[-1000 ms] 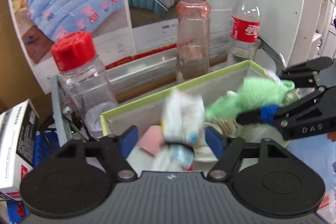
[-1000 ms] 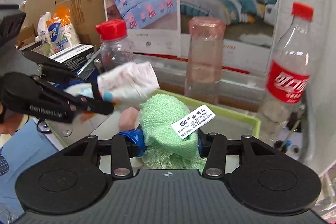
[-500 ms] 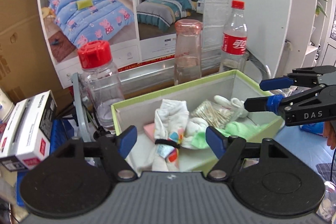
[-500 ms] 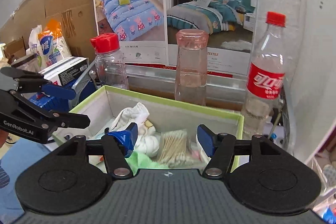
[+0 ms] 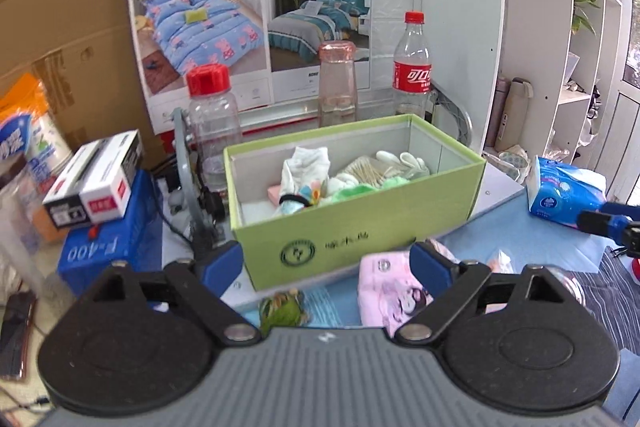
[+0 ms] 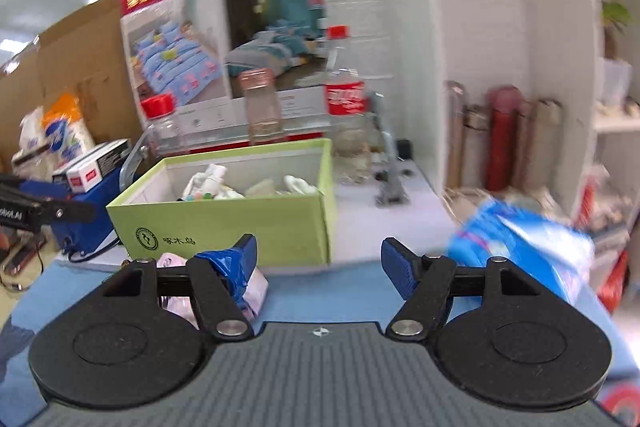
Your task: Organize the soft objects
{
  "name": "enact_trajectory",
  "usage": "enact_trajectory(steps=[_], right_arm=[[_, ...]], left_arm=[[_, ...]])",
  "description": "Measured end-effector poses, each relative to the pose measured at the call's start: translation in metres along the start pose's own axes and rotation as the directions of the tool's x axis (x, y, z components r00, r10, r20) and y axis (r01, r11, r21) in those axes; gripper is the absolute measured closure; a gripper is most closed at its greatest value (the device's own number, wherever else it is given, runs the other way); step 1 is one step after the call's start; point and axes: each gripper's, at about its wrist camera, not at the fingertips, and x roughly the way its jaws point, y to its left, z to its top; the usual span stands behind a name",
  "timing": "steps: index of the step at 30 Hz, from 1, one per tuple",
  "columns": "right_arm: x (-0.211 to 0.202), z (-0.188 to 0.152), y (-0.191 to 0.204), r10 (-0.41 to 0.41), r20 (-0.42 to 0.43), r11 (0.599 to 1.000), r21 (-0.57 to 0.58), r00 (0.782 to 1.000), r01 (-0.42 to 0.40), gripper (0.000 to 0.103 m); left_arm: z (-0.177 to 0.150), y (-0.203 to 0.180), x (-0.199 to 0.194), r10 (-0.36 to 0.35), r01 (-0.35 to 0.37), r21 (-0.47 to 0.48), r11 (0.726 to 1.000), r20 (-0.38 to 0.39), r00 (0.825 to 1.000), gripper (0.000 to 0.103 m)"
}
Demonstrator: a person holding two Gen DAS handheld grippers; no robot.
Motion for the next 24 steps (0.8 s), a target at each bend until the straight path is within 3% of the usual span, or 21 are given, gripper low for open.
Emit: enact_trajectory(steps=[4,8,10,14,19,24], right_arm=[[-0.023,-0.032,-0.005,-0.073,0.033,0.994,0.088,0.997,0.07,0.047],[-0.023,-0.048,-0.01,-0.114,0.003,0.989,0.095,0.993,0.113,0.047],[-0.02,-0.049,-0.014,-0.14,-0.006,0.984,0.107,0.99,0.14,0.047],[-0.019,-0.053,-0.018,-0.182,0.0,0.973,0.142,0.983,0.18,0.046],[-0.011,-0.058,-0.024,-0.17,-0.022,0.972,0.158,0.985,0.172,0.046],[-0.006,-0.058,-0.037,-0.194,-0.041,0.964,0.176,0.98,0.199,0.046]], left_arm=[[-0.036,0.012,-0.023,0.04,-0.037,-0.135,0.99,0.017,0.999,0.011],[-0.077,0.043,-0.033,0.075,-0.085,-0.338,0.937,-0.043,0.996,0.01],[-0.087,0.056,-0.03,0.083,-0.113,-0.377,0.92,-0.095,0.992,0.01],[-0.084,0.075,-0.019,0.125,-0.172,-0.388,0.905,-0.143,0.982,0.01],[-0.05,0.075,0.028,0.01,-0.067,-0.332,0.941,-0.171,0.985,0.01],[-0.029,0.066,0.094,-0.038,-0.06,-0.333,0.941,-0.279,0.96,0.01]])
